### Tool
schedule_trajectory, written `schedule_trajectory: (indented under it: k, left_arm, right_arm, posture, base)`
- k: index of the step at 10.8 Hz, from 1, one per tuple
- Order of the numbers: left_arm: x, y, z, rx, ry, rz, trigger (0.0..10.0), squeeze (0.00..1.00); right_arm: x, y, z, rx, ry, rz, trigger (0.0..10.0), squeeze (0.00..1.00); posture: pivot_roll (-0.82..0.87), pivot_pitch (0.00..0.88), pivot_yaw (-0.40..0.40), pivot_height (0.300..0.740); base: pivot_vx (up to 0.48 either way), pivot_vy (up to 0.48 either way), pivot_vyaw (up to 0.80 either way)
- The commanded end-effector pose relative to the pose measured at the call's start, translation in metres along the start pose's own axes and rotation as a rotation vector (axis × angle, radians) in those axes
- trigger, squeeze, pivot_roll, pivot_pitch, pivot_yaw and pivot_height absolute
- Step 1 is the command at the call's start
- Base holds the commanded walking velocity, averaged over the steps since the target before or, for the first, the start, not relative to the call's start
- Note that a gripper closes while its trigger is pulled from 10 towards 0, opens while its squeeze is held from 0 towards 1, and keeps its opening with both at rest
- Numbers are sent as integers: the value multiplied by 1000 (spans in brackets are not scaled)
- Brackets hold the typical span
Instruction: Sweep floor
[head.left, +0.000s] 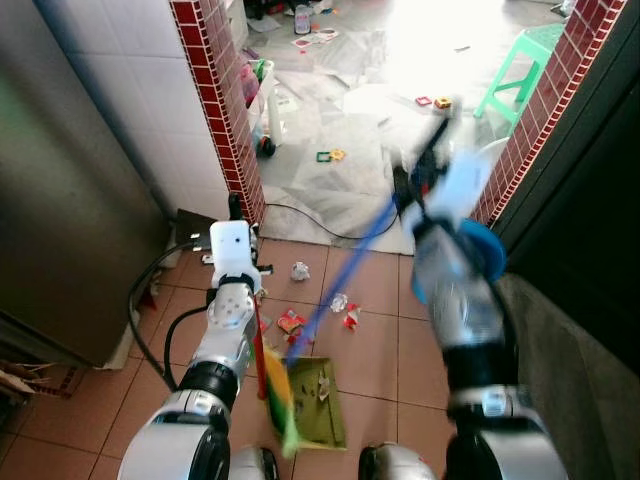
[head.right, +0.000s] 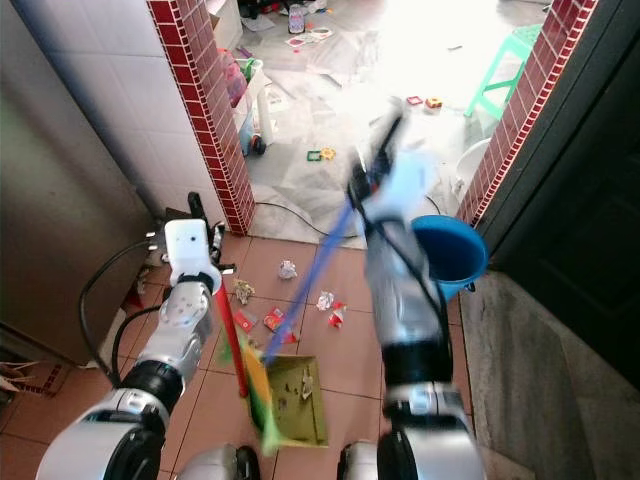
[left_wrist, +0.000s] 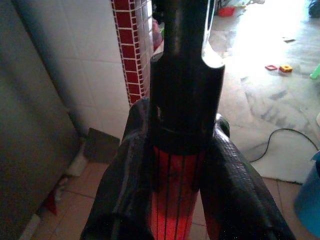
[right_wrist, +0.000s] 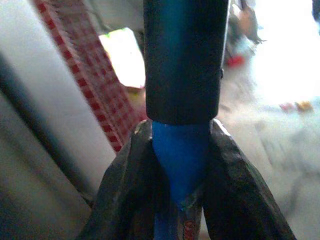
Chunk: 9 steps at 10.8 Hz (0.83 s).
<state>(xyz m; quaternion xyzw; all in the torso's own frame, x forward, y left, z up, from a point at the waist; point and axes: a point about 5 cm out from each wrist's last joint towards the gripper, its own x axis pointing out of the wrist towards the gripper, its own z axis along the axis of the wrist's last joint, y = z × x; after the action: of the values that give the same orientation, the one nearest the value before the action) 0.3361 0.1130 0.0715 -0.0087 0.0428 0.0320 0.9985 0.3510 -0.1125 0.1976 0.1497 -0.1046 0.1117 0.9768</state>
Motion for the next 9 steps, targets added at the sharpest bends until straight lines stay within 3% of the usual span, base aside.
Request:
schedule_trajectory:
  k: [1, 2, 3, 4, 6, 8, 9]
  left_arm:
    - [-2, -2, -7, -20, 35, -1, 10000, 0]
    - [-2, -2, -7, -23, 34, -2, 10000, 0]
    - [-2, -4, -6, -64, 31, -33, 10000, 0]
    - [-2, -9, 0, -75, -5, -92, 10000, 0]
    - [-6, -6, 10, -50, -67, -148, 10000, 0]
    - [-11, -3, 19, -137, -87, -233, 10000, 0]
    - [-16, 0, 24, -152, -107, -263, 10000, 0]
  right_arm:
    - [8, 17, 38, -99, -149, 127, 10000, 0]
    - [9, 18, 50, -224, -205, 173, 10000, 0]
    - [8, 11, 56, -292, -219, 163, 10000, 0]
    - [2, -8, 55, -406, -213, 103, 10000, 0]
    - [-17, -39, 40, -489, -139, 4, 10000, 0]
    - [-34, -54, 17, -508, -47, -63, 10000, 0]
    - [-41, -55, 5, -468, 2, -82, 10000, 0]
  posture:
    - [-207, 59, 60, 740]
    - [-208, 58, 61, 740]
    - [-208, 59, 63, 740]
    - [-204, 55, 68, 740]
    - [-196, 55, 72, 740]
    - [-186, 53, 73, 740]
    - [-179, 52, 73, 740]
  base:
    - [0, 0, 0]
    - [0, 0, 0]
    - [0, 0, 0]
    - [0, 0, 0]
    - [0, 0, 0]
    - [0, 0, 0]
    - [0, 0, 0]
